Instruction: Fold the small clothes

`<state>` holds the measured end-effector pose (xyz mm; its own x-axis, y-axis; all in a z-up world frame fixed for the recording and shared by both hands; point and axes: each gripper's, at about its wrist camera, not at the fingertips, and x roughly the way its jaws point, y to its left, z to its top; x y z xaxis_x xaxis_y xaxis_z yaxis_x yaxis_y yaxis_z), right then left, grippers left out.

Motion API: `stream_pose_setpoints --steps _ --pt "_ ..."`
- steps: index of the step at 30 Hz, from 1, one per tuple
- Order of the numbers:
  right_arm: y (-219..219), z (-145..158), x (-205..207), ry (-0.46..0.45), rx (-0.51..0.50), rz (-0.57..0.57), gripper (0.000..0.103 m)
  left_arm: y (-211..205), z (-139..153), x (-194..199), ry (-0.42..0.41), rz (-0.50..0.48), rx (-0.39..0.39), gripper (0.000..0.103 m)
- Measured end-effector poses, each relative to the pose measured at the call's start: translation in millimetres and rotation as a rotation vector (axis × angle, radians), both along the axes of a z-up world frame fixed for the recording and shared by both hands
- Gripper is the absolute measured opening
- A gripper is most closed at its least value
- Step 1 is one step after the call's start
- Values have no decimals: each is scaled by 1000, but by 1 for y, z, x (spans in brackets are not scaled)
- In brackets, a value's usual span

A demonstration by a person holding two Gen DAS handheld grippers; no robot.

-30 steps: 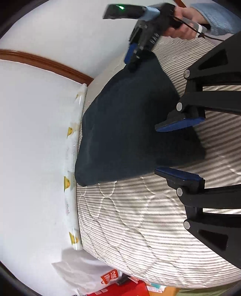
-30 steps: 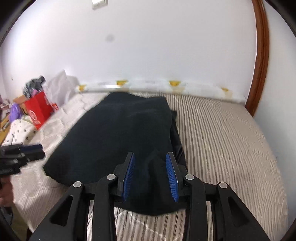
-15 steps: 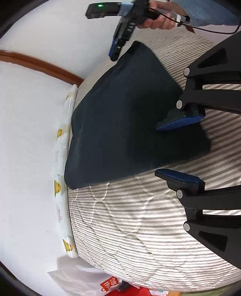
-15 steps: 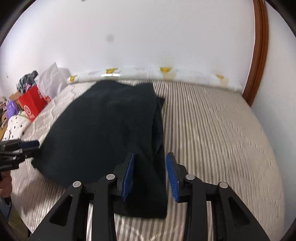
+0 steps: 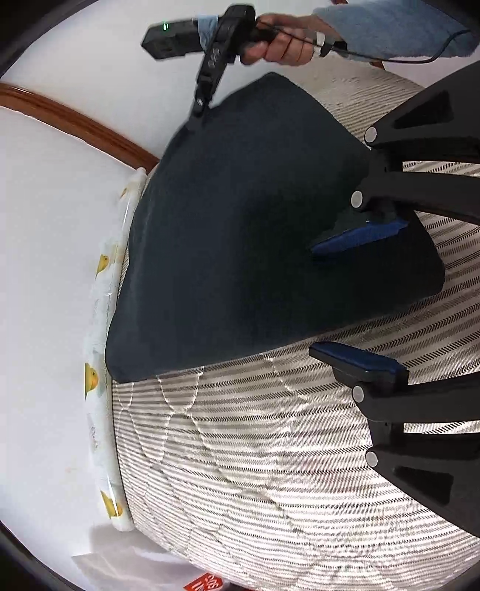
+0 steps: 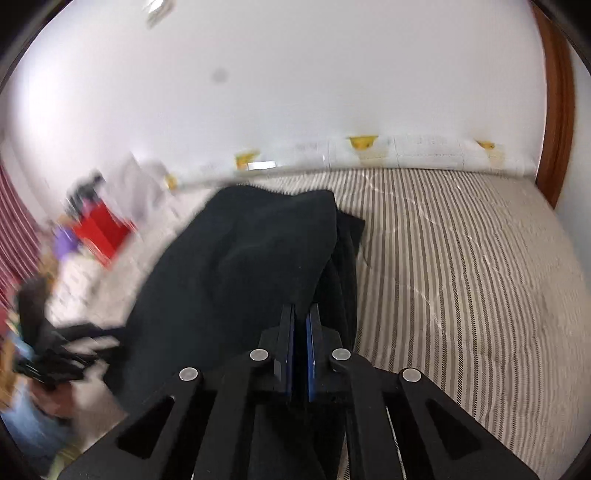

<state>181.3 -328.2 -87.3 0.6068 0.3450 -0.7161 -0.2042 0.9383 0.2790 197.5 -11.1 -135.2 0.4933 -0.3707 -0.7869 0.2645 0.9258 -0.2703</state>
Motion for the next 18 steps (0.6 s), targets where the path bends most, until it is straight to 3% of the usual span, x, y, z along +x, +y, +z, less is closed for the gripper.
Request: stream_pose_setpoints --steps 4,7,10,13,15,18 --pt "8 -19 6 84 -98 15 5 0 4 -3 -18 -8 23 48" --pt "4 -8 2 59 -176 -51 7 6 12 -5 -57 5 71 48" --pt "-1 10 13 22 -169 -78 10 14 21 5 -78 41 94 47" --pt "6 19 43 24 -162 -73 25 20 29 22 -81 74 92 47" --pt "14 17 70 30 -153 -54 52 21 32 33 -74 86 86 48" --pt "21 4 107 96 -123 -52 52 21 32 42 -72 85 75 50"
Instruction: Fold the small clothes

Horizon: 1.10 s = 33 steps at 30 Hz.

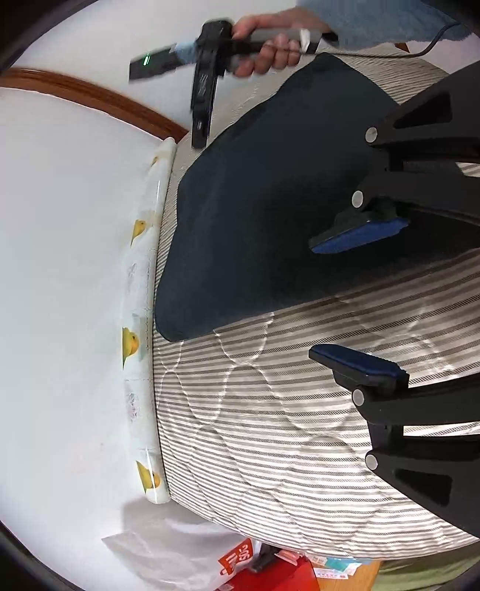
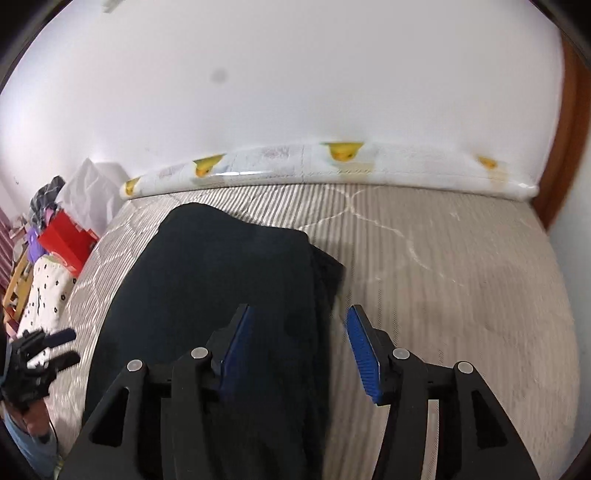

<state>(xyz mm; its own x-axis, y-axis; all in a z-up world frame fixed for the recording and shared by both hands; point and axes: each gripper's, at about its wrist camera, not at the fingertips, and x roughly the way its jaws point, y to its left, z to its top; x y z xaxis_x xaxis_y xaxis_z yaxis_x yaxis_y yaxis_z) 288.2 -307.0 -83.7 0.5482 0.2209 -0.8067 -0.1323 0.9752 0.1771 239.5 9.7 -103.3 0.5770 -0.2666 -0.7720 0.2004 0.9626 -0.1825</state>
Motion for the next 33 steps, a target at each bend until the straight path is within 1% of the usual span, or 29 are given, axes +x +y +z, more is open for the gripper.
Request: stream_pose_setpoints --steps 2,4,5,6,7,8,9,10,11,13,14,16,19,21,23,26,30,33 --pt "0 -11 21 39 37 -19 52 -3 -4 2 4 -20 -8 50" --pt "-3 -27 42 98 65 -41 52 -10 -11 2 14 -59 -18 50" --pt "-6 -33 50 123 97 -48 52 -14 -14 2 19 -72 -12 50" --pt "-8 -38 56 145 147 -47 48 -19 -18 3 23 -83 -1 50" --pt "-7 -38 57 140 152 -36 43 -21 -21 3 24 -88 6 50" --pt "-3 -33 55 105 139 12 16 -23 -25 3 24 -93 8 50" --pt "-1 -26 52 62 132 76 9 -23 -28 3 27 -95 -1 50" --pt "0 -20 47 9 111 86 9 -22 -29 3 29 -97 -17 51" --pt "-5 -16 44 -21 105 76 8 -21 -30 4 33 -96 -30 51" --pt "-17 -22 49 11 157 41 8 -20 -30 5 36 -98 -42 51" --pt "-17 -30 53 43 156 24 8 -19 -30 6 39 -100 -45 51" --pt "-13 -36 56 64 132 14 9 -18 -29 6 44 -100 -39 51" --pt "-15 -22 42 52 102 -42 22 -14 -26 1 37 -98 -30 51" --pt "-16 -10 21 19 49 -52 34 -9 -26 -4 36 -93 -34 51" --pt "-18 -4 -2 10 29 -36 39 -5 -27 -9 40 -85 -48 51" --pt "-24 1 -45 1 23 -21 39 -4 -26 -19 42 -77 -61 51" --pt "-40 -2 -103 -8 54 -41 39 -7 -23 -32 41 -78 -56 51" --pt "-46 -8 -126 -5 75 -36 39 -8 -22 -41 41 -70 -58 51"
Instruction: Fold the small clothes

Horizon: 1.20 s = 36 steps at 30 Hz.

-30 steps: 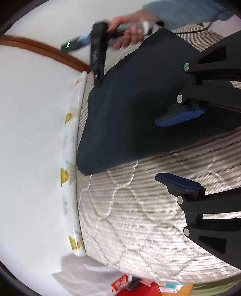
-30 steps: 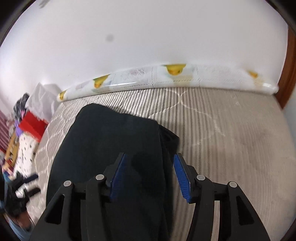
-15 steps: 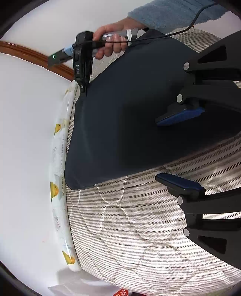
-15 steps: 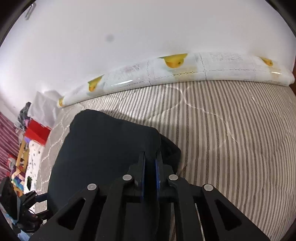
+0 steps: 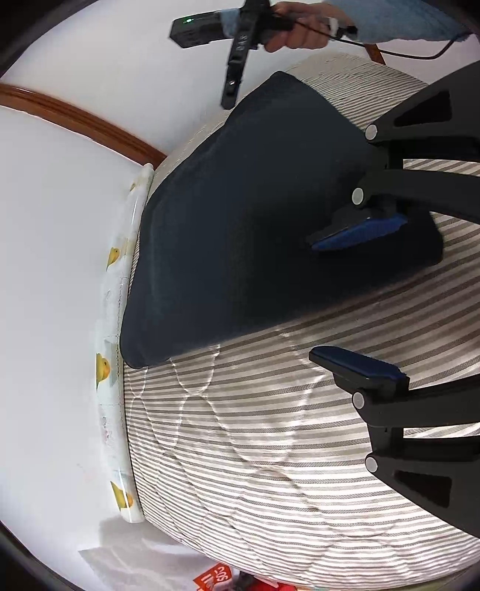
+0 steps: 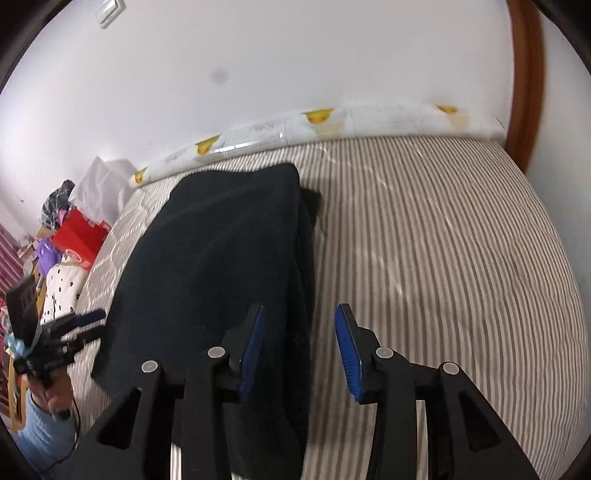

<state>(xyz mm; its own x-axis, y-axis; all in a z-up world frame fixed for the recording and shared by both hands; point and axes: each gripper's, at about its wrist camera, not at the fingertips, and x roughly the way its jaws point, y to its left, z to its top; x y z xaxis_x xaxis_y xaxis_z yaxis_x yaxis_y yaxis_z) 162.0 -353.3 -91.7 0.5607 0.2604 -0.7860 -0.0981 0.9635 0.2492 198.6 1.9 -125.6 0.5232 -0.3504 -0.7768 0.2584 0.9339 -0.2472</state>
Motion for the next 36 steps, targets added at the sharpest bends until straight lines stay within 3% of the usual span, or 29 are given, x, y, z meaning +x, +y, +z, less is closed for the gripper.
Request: stream_pose_setpoints --steps 5,6,8,10,12,16,18,19,21,23,26,28,30,32,33,34,36 --pt "-2 -11 -8 18 88 3 39 0 -6 -4 24 29 -23 51" --pt "0 -17 -4 32 99 9 34 1 -7 -4 30 35 -27 52" --pt "6 -25 -2 53 114 22 12 2 -8 -4 40 46 -36 52" --pt "13 -24 -5 18 76 56 3 3 -9 -5 44 49 -35 53" --pt "12 -13 -13 -37 8 74 2 2 -9 -5 47 48 -25 53" --pt "-14 2 -14 -53 65 32 0 -2 -8 -6 43 39 -3 54" --pt "-12 1 -12 -57 -120 -50 0 -4 -7 -8 28 42 27 55" --pt "-16 2 -12 -59 -137 -66 0 -4 -6 -8 26 42 27 54" --pt "-30 6 -17 -58 -37 -90 0 -3 -6 -10 19 40 24 54" --pt "-26 12 -23 -68 -21 -85 0 -2 -7 -10 20 45 17 54" --pt "-10 12 -28 -47 14 -36 9 -1 -5 -13 20 52 10 54" --pt "0 8 -33 -46 42 -9 34 0 -4 -16 14 55 9 54" --pt "10 3 -36 -50 59 2 49 1 -2 -21 5 50 6 54" --pt "16 -6 -37 -35 26 1 49 1 -1 -24 3 54 18 54" --pt "19 -12 -36 -26 8 -8 41 1 -1 -25 2 57 22 54" --pt "19 -17 -36 -27 12 1 17 1 -1 -26 1 59 26 54" --pt "19 -22 -40 -72 -17 7 13 2 0 -27 0 67 30 54"
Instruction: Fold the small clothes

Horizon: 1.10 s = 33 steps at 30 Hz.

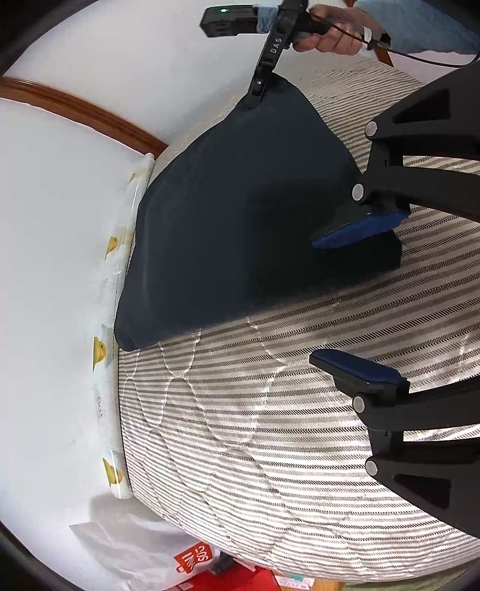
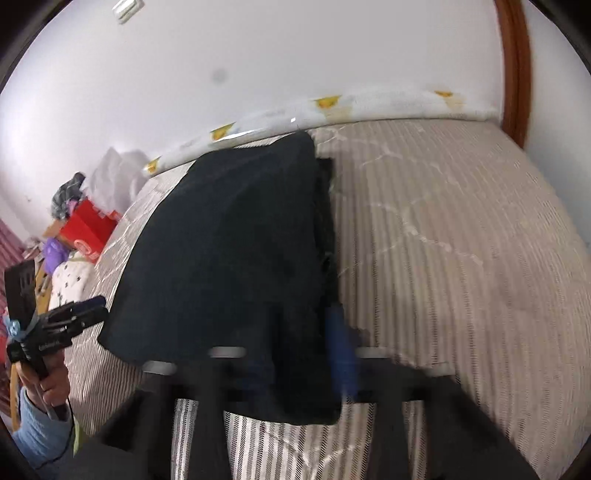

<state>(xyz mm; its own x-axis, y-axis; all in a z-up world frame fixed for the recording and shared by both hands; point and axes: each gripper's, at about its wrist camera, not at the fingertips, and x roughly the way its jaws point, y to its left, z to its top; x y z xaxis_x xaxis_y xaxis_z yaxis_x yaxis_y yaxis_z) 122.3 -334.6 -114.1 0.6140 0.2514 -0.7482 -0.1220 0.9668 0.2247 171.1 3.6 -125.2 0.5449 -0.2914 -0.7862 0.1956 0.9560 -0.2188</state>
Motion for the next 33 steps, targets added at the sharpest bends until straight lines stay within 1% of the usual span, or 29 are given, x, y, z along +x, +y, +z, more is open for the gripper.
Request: stream_pose_setpoints --steps 1,3,4,6,7,9,12,13,14,16,18,20,21,23,25,26,27,28,29,30,31,33 --pt "-3 -1 -3 -15 -11 -15 12 0 1 -1 -1 2 0 54" --pt "-7 -7 -4 11 12 -42 12 0 1 -3 -4 4 8 54" --pt "-5 -6 -6 10 0 -55 12 -1 2 -5 -9 7 18 54" --pt "0 7 -12 -19 -61 -100 12 -3 4 -6 -15 5 25 54" --pt "3 16 -16 -48 -79 -134 13 -4 5 -6 -18 0 21 54" --pt "9 33 -23 -121 -77 -164 14 -9 8 -7 -29 -7 17 54" --pt "31 41 -27 -168 -91 -127 14 -19 8 -8 -45 -15 51 54" --pt "37 39 -26 -169 -103 -108 14 -21 7 -9 -46 -16 61 54" --pt "47 33 -27 -164 -140 -85 14 -23 4 -10 -49 -13 80 54" --pt "57 19 -26 -155 -214 -70 14 -24 1 -14 -61 -12 94 55" --pt "56 -3 -27 -130 -284 -92 14 -24 -1 -17 -64 -15 102 58" --pt "45 -9 -33 -133 -260 -125 12 -24 -3 -21 -62 -24 114 58" --pt "39 -9 -34 -119 -244 -144 11 -24 -2 -24 -64 -25 119 58" --pt "29 -6 -36 -87 -220 -159 9 -22 0 -31 -74 -39 138 58" --pt "26 0 -42 -83 -213 -171 8 -21 2 -39 -84 -51 155 58" --pt "25 3 -49 -90 -225 -181 10 -19 1 -46 -85 -64 165 58" --pt "24 4 -51 -96 -229 -184 14 -19 0 -49 -82 -69 173 58" --pt "21 4 -58 -100 -227 -183 20 -18 -4 -53 -75 -73 197 58" --pt "17 3 -65 -92 -213 -176 23 -19 -7 -55 -73 -72 216 58" --pt "15 0 -71 -80 -198 -165 28 -19 -11 -56 -72 -72 228 58" --pt "15 -3 -77 -72 -187 -153 30 -20 -13 -56 -71 -71 231 56" --pt "18 -12 -85 -53 -164 -111 31 -20 -17 -54 -60 -67 210 55"
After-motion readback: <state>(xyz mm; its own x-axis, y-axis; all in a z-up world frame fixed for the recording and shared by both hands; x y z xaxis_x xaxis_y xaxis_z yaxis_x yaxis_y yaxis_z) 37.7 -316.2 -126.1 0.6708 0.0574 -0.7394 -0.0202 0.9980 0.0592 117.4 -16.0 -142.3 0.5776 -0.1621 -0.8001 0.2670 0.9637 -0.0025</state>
